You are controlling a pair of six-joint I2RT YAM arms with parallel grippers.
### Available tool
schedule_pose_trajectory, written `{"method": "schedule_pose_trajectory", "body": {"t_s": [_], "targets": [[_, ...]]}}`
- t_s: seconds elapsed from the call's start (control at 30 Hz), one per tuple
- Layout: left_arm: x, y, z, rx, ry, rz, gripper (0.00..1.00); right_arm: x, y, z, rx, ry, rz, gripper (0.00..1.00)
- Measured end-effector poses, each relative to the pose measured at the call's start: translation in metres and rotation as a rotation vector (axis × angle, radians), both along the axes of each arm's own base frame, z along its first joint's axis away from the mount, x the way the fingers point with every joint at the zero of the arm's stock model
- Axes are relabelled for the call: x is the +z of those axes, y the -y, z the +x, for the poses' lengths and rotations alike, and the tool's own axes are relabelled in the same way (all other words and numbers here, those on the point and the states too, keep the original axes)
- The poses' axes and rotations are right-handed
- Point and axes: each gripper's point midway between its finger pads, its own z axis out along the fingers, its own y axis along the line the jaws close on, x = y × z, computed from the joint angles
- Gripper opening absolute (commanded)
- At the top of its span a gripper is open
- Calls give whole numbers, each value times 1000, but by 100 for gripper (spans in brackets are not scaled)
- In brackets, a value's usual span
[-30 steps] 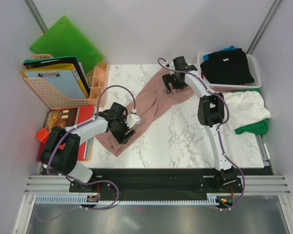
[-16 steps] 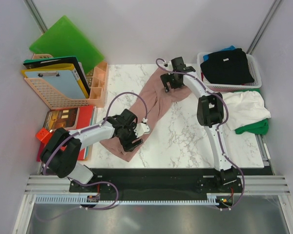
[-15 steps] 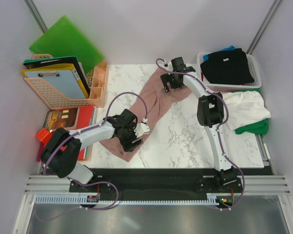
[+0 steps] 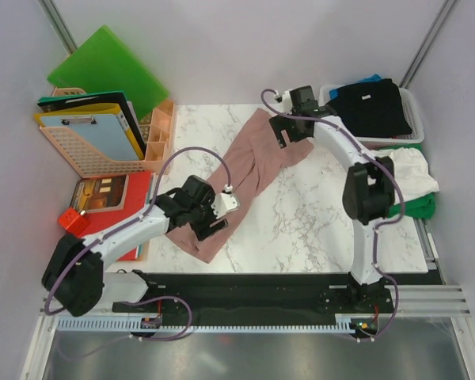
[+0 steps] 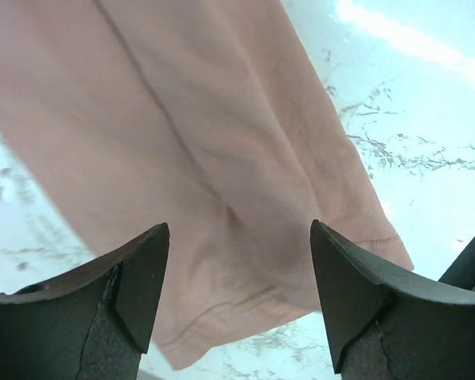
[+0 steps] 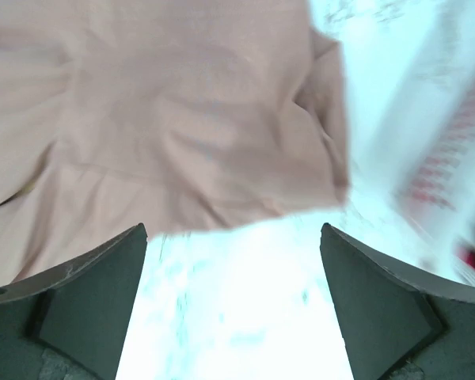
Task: Fold and stack the t-shirts
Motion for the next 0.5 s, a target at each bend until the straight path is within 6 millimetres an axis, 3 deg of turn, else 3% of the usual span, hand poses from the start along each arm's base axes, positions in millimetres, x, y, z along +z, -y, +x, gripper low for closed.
{"method": "schedule_pose_trajectory", "body": {"t_s": [0.17,0.27,0.33,0.43,0.5], "targets": [[45,-3,13,21,189,-79,81,118,15,-46,19,182,50,98],[65,-13,22,69,296,-87,83,162,22,-86,67,245,75,98],[77,-25,32,125,368,-84,84,164,26,-112,96,238,82,98],[98,-60,54,281,507,-65,87,125,30,-160,146,117,81,98],[113,-97,69,439,590,-53,90,92,28,-187,178,8,71,98]]}}
